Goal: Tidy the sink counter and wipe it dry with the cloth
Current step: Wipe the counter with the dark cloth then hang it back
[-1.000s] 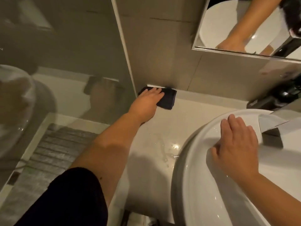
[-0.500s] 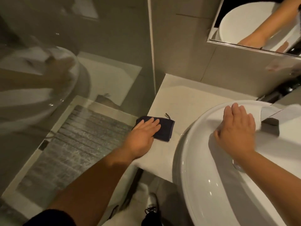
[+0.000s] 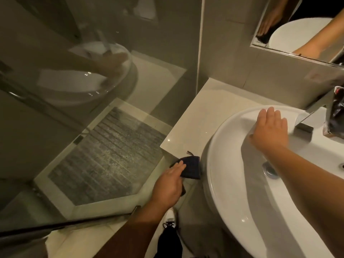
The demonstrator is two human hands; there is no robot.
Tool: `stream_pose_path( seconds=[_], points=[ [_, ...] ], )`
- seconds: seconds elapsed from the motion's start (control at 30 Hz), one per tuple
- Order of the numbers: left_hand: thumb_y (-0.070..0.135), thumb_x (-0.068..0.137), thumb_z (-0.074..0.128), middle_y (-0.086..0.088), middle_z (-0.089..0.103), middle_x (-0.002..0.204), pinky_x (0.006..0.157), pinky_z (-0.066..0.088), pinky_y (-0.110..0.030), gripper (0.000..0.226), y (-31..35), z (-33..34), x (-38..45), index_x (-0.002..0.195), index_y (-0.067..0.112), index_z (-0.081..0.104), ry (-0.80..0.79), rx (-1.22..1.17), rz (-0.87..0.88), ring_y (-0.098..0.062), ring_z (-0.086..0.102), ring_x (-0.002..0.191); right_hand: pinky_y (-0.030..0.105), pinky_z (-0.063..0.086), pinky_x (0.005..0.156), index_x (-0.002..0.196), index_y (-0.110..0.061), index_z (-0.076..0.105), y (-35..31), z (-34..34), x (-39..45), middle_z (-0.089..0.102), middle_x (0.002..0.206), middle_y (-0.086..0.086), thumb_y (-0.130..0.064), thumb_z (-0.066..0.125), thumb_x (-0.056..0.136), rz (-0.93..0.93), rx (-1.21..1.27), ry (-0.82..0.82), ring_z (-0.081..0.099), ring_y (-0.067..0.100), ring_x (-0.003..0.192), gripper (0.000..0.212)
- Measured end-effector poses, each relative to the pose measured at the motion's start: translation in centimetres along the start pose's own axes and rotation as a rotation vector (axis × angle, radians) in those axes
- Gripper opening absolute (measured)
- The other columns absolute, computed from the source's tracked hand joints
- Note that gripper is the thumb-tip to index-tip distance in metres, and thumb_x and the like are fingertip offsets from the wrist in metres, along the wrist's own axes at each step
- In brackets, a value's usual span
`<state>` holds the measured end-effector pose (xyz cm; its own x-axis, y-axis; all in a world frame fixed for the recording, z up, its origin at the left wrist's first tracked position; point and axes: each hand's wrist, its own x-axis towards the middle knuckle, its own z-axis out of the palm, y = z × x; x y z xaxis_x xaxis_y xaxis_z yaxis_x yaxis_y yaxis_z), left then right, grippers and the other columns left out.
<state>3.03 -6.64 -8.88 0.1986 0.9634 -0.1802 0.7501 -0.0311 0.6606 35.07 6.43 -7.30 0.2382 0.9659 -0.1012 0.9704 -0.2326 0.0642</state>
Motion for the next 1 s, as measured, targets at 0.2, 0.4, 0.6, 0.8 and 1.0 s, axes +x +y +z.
stream_pose_path(
  seconds=[0.2, 0.4, 0.6, 0.8, 1.0],
  points=[
    [0.005, 0.096, 0.040, -0.019, 0.066, 0.118, 0.090, 0.048, -0.037, 0.031, 3.9, 0.1, -2.3, 0.121, 0.005, 0.059, 0.048, -1.476, -0.796, -0.029, 0.061, 0.109, 0.050, 0.010, 0.118, 0.150, -0.006, 0.007, 0.0, -0.4, -0.2, 0.008, 0.161, 0.018, -0.029, 0.055, 0.086, 0.002, -0.021, -0.025, 0.005, 0.036, 0.147, 0.083],
    [0.017, 0.098, 0.039, -0.020, 0.061, 0.126, 0.102, 0.041, -0.041, 0.037, 4.4, -3.9, 2.9, 0.130, 0.002, 0.051, 0.052, -1.686, -0.761, -0.028, 0.056, 0.118, 0.050, 0.008, 0.119, 0.150, -0.006, 0.005, -0.2, -0.3, -0.3, 0.006, 0.161, 0.018, -0.028, 0.052, 0.088, 0.023, -0.055, -0.026, 0.004, 0.037, 0.148, 0.082],
    [0.008, 0.095, 0.046, 0.002, 0.068, 0.103, 0.078, 0.049, -0.032, 0.023, 8.0, -8.0, 16.4, 0.099, 0.024, 0.063, 0.229, -1.225, -0.384, -0.016, 0.063, 0.098, 0.050, 0.004, 0.119, 0.151, -0.005, 0.007, -0.6, -0.2, -0.2, 0.006, 0.161, 0.018, -0.026, 0.049, 0.087, 0.050, -0.053, -0.022, 0.002, 0.037, 0.148, 0.079],
    [0.008, 0.092, 0.042, -0.010, 0.064, 0.107, 0.076, 0.041, -0.029, 0.031, 12.2, -5.1, 32.5, 0.119, 0.012, 0.056, 0.103, -0.283, 0.215, -0.026, 0.058, 0.097, 0.055, 0.012, 0.117, 0.145, 0.002, 0.026, -1.0, 0.3, -0.1, 0.026, 0.155, 0.026, -0.018, 0.060, 0.078, 0.066, 0.003, 0.059, 0.019, 0.044, 0.144, 0.078],
    [-0.007, 0.087, 0.043, -0.010, 0.021, 0.158, 0.117, 0.019, -0.042, 0.061, 13.2, 4.1, 38.9, 0.144, 0.011, 0.032, -0.437, 0.621, 0.791, -0.026, 0.018, 0.145, 0.055, 0.015, 0.116, 0.140, 0.003, 0.033, -1.0, 1.3, 0.2, 0.036, 0.149, 0.028, -0.017, 0.064, 0.072, 0.065, 0.004, 0.181, 0.027, 0.045, 0.139, 0.077]
  ],
)
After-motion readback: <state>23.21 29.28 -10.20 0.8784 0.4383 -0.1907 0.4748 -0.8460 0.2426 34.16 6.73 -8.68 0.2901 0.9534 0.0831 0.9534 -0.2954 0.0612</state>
